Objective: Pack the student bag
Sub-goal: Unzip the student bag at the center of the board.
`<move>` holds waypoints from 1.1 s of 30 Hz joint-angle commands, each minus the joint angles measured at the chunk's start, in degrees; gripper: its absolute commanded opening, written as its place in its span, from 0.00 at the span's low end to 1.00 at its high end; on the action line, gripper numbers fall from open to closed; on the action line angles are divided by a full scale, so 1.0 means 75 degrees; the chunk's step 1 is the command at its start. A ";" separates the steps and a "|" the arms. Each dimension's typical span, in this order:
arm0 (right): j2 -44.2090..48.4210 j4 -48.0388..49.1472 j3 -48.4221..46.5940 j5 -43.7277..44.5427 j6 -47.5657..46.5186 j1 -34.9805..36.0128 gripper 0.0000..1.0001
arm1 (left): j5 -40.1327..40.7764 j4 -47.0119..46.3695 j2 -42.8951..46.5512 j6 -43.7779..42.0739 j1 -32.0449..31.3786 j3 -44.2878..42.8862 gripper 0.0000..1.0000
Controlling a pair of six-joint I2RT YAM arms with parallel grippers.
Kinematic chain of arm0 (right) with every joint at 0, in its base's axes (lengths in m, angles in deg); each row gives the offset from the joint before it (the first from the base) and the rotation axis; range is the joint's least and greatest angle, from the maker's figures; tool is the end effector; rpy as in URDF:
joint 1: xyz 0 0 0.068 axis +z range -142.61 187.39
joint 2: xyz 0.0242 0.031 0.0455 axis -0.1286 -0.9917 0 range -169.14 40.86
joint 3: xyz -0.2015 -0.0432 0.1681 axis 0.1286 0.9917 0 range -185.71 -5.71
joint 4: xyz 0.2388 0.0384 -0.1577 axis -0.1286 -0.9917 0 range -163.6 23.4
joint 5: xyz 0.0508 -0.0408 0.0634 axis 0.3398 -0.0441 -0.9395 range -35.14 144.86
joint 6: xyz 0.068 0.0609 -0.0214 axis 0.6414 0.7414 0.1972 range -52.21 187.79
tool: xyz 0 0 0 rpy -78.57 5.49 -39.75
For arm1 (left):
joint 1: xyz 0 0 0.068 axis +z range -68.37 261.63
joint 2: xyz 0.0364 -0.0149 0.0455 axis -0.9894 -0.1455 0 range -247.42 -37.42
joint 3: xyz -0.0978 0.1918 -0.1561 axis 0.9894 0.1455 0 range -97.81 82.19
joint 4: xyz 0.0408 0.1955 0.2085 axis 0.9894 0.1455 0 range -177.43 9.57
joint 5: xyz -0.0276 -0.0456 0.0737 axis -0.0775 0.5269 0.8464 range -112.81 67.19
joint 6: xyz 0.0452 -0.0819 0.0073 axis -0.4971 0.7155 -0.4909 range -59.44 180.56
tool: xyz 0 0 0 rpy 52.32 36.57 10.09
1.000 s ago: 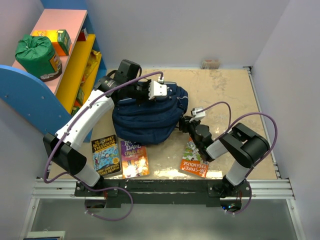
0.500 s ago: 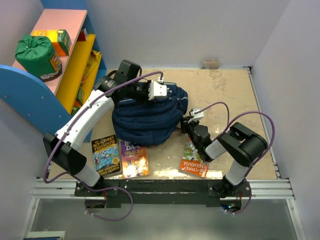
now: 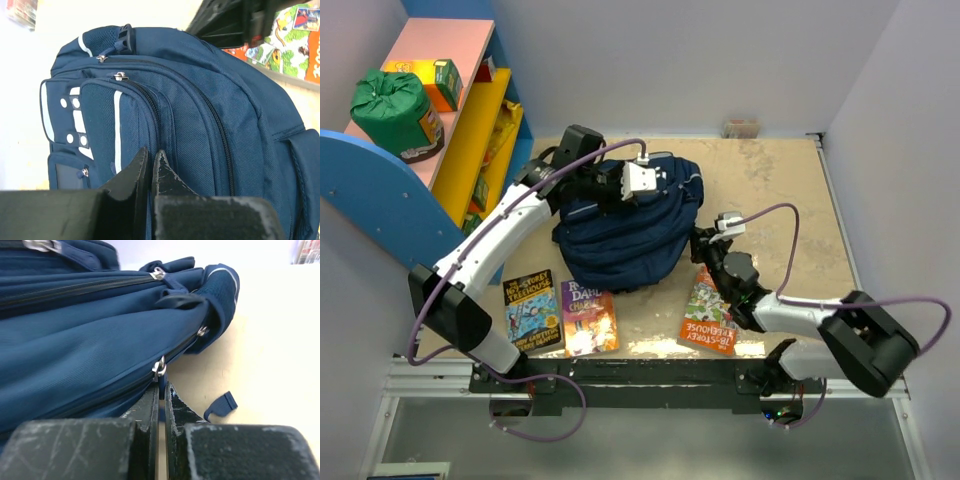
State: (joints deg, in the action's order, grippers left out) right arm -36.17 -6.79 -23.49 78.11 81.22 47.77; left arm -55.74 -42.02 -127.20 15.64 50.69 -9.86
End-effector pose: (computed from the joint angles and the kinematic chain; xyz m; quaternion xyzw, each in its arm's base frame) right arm 0.2545 0.1726 0.1606 -0.0213 0.7035 0.1885 0.6849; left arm 0.3161 -0.2433 0.3420 0.6298 0.6248 -0.2116 0.4101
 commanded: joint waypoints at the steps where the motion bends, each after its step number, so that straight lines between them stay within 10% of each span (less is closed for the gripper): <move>1: 0.1256 -0.1105 -0.0289 0.0183 0.0002 0.0333 0.00 | -0.0098 -0.1085 0.0064 0.0213 -0.0035 0.0109 0.00; 21: 0.3474 -0.5629 -0.0863 -0.2149 0.2111 0.1307 0.00 | 0.1555 -0.3570 -0.0849 0.3107 -0.1429 0.0602 0.00; 33: 0.3603 -0.7563 -0.2234 -0.1590 0.1819 0.1413 0.00 | 0.2702 -0.4156 -0.1729 0.3493 -0.1617 0.0239 0.00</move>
State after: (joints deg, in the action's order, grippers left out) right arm -10.14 -63.40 -32.91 67.20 94.58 56.88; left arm -41.88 -64.51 -137.31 38.02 38.67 -4.88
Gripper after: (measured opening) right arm 0.026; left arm 0.050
